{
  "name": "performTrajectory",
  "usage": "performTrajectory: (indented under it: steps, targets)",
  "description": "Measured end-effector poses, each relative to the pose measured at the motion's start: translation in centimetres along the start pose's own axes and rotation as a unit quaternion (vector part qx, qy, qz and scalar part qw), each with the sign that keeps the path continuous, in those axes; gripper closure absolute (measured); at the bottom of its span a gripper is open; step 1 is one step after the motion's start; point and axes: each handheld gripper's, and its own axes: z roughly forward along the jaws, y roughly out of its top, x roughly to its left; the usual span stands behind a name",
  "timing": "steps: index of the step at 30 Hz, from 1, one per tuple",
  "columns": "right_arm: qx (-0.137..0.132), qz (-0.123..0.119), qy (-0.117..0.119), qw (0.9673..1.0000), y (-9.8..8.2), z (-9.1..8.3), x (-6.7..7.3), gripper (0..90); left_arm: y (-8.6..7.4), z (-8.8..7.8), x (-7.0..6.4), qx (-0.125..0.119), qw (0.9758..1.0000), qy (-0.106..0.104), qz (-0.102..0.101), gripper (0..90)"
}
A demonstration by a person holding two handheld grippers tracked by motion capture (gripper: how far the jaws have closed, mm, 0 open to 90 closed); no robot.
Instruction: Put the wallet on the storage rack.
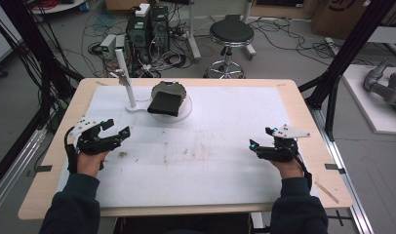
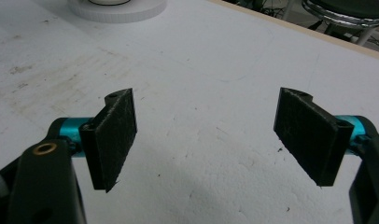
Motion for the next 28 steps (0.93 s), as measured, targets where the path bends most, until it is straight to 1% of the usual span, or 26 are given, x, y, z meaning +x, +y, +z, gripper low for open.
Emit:
performTrajectory:
  steps: [4, 5, 14, 19, 28]
  targets:
    - [0.004, 0.006, 0.002, 1.0000, -0.15, 0.11, 0.17, 21.7, -0.03, 0.01, -0.12, 0.003, 1.0000, -0.002, 0.004, 21.0]
    - [0.004, 0.004, 0.002, 1.0000, -0.18, 0.17, 0.11, 21.7, -0.04, 0.01, -0.14, 0.004, 1.0000, -0.002, 0.005, 21.0]
    - [0.008, 0.007, -0.002, 0.9999, -0.34, 0.41, -0.04, 21.7, -0.12, 0.06, -0.15, 0.006, 1.0000, -0.004, 0.006, 21.0]
    - [0.010, -0.001, -0.004, 0.9999, -0.34, 0.46, -0.05, 21.7, -0.16, 0.11, -0.08, 0.006, 1.0000, -0.003, 0.005, 21.1]
    - [0.012, 0.000, -0.006, 0.9999, -0.44, 0.56, -0.17, 21.7, -0.25, 0.35, -0.07, 0.011, 0.9999, -0.001, 0.006, 21.1]
